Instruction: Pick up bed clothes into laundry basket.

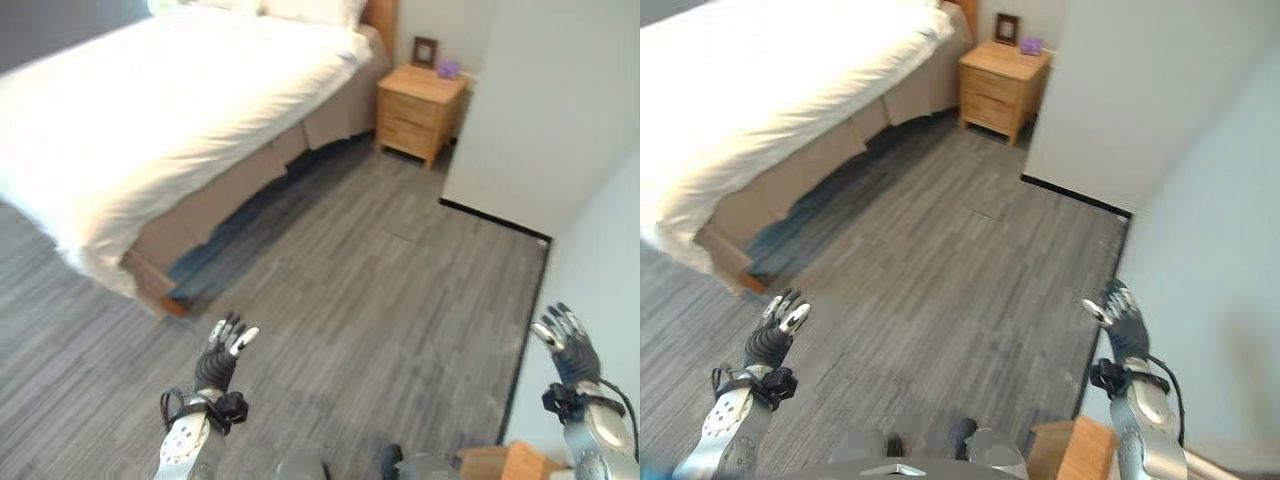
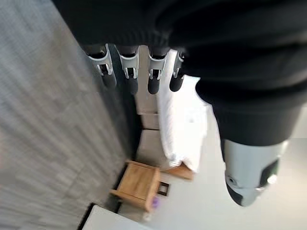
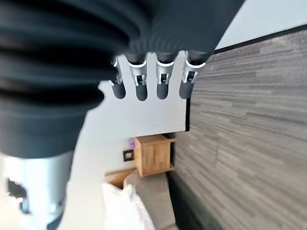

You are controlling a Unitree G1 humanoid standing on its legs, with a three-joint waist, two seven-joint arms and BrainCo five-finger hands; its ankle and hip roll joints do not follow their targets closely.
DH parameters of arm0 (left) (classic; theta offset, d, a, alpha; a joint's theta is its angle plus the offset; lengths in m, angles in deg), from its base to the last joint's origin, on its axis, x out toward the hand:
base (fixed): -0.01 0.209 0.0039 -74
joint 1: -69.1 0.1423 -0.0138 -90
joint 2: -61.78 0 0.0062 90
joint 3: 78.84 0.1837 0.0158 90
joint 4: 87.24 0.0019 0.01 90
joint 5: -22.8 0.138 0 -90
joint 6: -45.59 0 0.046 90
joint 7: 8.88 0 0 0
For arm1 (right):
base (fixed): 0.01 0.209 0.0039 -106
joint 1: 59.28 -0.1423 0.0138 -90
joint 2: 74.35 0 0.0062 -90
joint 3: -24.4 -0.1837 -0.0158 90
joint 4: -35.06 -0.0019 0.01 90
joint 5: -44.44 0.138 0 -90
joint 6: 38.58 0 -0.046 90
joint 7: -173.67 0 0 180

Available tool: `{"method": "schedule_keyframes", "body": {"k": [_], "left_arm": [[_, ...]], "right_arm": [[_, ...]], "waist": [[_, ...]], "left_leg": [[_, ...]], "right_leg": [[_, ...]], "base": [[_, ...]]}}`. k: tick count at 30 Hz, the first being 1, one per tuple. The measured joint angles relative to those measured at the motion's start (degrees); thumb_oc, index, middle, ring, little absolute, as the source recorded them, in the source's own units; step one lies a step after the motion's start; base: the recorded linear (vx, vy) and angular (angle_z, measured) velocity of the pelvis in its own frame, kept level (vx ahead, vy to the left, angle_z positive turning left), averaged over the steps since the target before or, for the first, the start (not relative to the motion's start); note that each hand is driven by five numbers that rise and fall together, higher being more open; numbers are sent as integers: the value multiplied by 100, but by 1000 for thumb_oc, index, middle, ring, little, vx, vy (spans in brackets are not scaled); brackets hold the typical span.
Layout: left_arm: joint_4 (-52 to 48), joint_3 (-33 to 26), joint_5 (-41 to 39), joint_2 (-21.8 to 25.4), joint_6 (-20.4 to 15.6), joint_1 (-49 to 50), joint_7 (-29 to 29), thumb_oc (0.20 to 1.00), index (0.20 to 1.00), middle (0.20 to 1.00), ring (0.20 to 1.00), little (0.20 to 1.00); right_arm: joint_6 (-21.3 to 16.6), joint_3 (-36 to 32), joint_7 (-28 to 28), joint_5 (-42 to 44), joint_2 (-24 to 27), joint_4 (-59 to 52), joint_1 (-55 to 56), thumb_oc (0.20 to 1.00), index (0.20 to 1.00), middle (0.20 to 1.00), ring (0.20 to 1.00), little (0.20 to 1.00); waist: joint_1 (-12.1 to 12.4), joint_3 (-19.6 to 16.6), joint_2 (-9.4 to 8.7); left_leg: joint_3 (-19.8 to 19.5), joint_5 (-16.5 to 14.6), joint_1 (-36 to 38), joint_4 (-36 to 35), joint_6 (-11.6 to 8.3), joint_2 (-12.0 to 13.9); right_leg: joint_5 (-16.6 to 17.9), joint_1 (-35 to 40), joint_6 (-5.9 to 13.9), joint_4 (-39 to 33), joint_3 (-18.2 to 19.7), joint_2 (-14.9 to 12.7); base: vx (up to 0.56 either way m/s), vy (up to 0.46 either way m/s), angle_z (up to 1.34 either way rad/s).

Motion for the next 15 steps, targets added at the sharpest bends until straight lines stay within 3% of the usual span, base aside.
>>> {"method": "schedule_keyframes", "body": {"k": [1,2,3,6,7,8,9,11,12,15], "left_arm": [[69,130,0,-10,9,-187,-4,1000,1000,1000,1000,1000],[18,262,1,-60,28,-372,-13,1000,1000,1000,1000,1000],[-123,313,5,-149,0,-454,-20,1000,1000,1000,1000,1000],[19,301,58,-188,41,-283,12,1000,1000,1000,1000,1000],[36,238,106,-194,30,-104,28,1000,1000,1000,1000,1000],[150,209,202,-190,34,-96,34,1000,1000,1000,1000,1000],[182,160,236,-145,38,-2,59,1000,1000,1000,1000,1000],[245,-73,236,-89,33,152,103,1000,1000,1000,1000,1000],[332,-263,231,-59,35,220,139,1000,1000,1000,1000,1000],[311,-340,238,-47,13,295,182,1000,1000,1000,1000,1000]], "right_arm": [[-19,-93,15,0,-54,-1,16,1000,1000,1000,1000,1000],[-22,-145,21,-1,-53,2,100,1000,1000,1000,1000,1000],[-15,-81,4,-10,-93,71,-62,1000,1000,1000,1000,1000],[32,135,-56,-57,-119,130,-107,1000,1000,1000,1000,1000],[62,225,-113,-64,-158,84,33,1000,1000,1000,1000,1000],[70,340,-112,-65,-156,58,213,1000,1000,1000,1000,1000],[156,445,-173,-68,-175,79,311,1000,1000,1000,1000,1000],[219,597,-265,-68,-189,114,194,1000,1000,1000,1000,1000],[217,666,-278,-62,-264,128,165,1000,1000,1000,1000,1000],[252,765,-320,-62,-265,179,188,1000,1000,1000,1000,1000]], "waist": [[-103,-26,111],[-215,-72,222],[-66,-66,348],[-78,69,183],[-92,112,165],[-283,145,93],[-365,106,159],[-220,112,110],[-83,74,48],[77,34,-119]], "left_leg": [[199,-5,86,-229,-8,27],[197,51,174,-671,53,-41],[-179,221,361,-1378,325,-319],[-621,463,457,-1666,684,-767],[-880,534,448,-1548,788,-907],[-1295,495,293,-1351,854,-971],[-1334,531,233,-1342,906,-935],[-1321,544,66,-1306,927,-908],[-1394,612,-42,-1310,925,-954],[-1638,694,-32,-1325,954,-1133]], "right_leg": [[30,14,40,-21,-376,-103],[64,-32,111,-20,-517,-159],[180,-315,207,123,-577,-259],[243,-480,350,794,-520,-814],[266,-516,510,1224,-126,-1022],[204,-714,607,1713,811,-976],[38,-803,874,1696,1343,-866],[-68,-1000,1030,1251,2233,-516],[-72,-1008,1031,650,2386,-445],[-29,-653,971,254,2087,-526]], "base": [[-60,113,180],[-118,271,163],[-97,269,104],[-70,133,55],[-78,45,123],[-10,1,162],[26,-10,129],[14,-29,35],[5,-60,30],[37,-113,63]]}}
